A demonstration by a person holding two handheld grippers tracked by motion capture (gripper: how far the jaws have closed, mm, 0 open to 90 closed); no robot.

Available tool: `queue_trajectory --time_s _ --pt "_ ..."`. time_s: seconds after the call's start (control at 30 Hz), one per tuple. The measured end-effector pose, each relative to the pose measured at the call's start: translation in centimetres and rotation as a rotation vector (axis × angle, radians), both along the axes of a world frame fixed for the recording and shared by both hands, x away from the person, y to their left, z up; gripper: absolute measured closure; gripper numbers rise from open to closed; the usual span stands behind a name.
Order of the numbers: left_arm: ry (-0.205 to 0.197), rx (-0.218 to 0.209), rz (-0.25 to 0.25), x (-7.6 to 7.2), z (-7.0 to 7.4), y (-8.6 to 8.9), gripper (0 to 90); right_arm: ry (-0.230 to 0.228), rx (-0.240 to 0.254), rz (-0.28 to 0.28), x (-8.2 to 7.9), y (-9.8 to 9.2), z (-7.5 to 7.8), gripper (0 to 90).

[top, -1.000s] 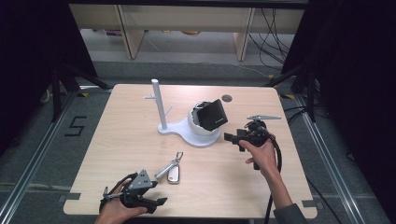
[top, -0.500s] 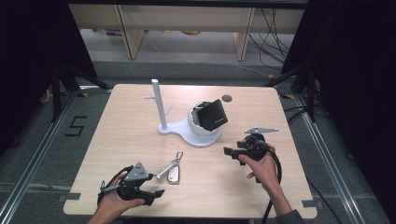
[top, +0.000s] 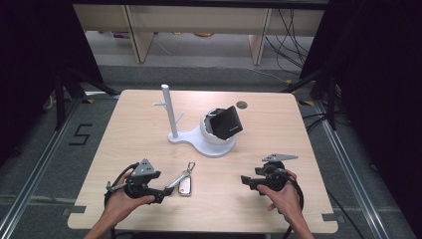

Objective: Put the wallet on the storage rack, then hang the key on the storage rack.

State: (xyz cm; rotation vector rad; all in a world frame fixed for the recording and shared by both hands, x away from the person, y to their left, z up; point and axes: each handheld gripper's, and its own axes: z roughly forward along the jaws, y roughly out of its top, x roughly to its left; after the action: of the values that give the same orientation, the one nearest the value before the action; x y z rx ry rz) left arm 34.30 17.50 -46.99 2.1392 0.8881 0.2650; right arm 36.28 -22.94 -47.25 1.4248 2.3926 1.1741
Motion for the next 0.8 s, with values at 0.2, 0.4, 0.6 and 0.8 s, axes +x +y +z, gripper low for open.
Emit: queue_trajectory --time_s 0.2,0.4,0.6,0.8 --pt "0.038 0.032 -0.017 2.1 -0.4 -1.6 25.3 0.009 -0.031 0.014 -1.3 -0.1 -0.5 29.5" --pt "0.059 0.072 -0.039 4.0 -0.3 -3.0 26.6 0.024 -0.015 0.030 -2.3 -0.5 -1.0 29.6" --pt "0.076 0.061 -0.027 4.8 -0.1 -3.5 26.9 0.012 -0.045 0.042 -3.5 -0.3 -1.2 29.5" --pt "0.103 0.111 -0.012 5.7 0.9 -4.3 27.6 0.030 -0.033 0.074 -3.8 0.1 -1.4 29.6"
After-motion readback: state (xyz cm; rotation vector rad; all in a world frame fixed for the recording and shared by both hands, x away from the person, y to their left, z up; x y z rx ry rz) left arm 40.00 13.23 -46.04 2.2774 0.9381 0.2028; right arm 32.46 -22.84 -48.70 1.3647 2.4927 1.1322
